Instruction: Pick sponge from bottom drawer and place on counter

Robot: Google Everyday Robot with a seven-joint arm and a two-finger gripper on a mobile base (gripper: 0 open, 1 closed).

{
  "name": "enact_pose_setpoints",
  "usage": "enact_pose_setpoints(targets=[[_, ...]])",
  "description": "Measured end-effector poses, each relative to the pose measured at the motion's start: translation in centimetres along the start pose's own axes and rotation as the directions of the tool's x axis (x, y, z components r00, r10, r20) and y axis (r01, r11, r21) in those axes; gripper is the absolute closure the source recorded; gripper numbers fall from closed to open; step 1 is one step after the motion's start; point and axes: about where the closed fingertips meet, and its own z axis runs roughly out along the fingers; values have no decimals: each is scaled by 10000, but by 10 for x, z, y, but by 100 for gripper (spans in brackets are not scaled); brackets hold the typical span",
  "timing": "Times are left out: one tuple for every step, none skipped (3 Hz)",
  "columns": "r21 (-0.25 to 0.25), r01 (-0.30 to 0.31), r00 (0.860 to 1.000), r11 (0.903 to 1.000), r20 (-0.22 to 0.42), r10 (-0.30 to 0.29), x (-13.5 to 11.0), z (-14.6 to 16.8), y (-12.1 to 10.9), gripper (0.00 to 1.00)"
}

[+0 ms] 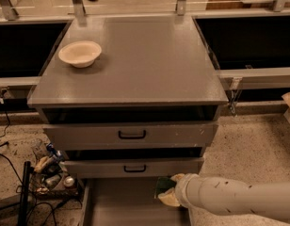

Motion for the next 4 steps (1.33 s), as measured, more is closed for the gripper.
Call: enact_pose_setpoints(targets=[[692, 66, 9998, 9976, 182, -79, -18, -41, -13, 100], [1483, 517, 9968, 9876, 533, -602, -48, -78, -27, 100], [1480, 518, 9968, 9876, 534, -603, -48, -77, -27, 100], [1671, 366, 9971, 9853, 592, -471, -53, -83, -40, 100]])
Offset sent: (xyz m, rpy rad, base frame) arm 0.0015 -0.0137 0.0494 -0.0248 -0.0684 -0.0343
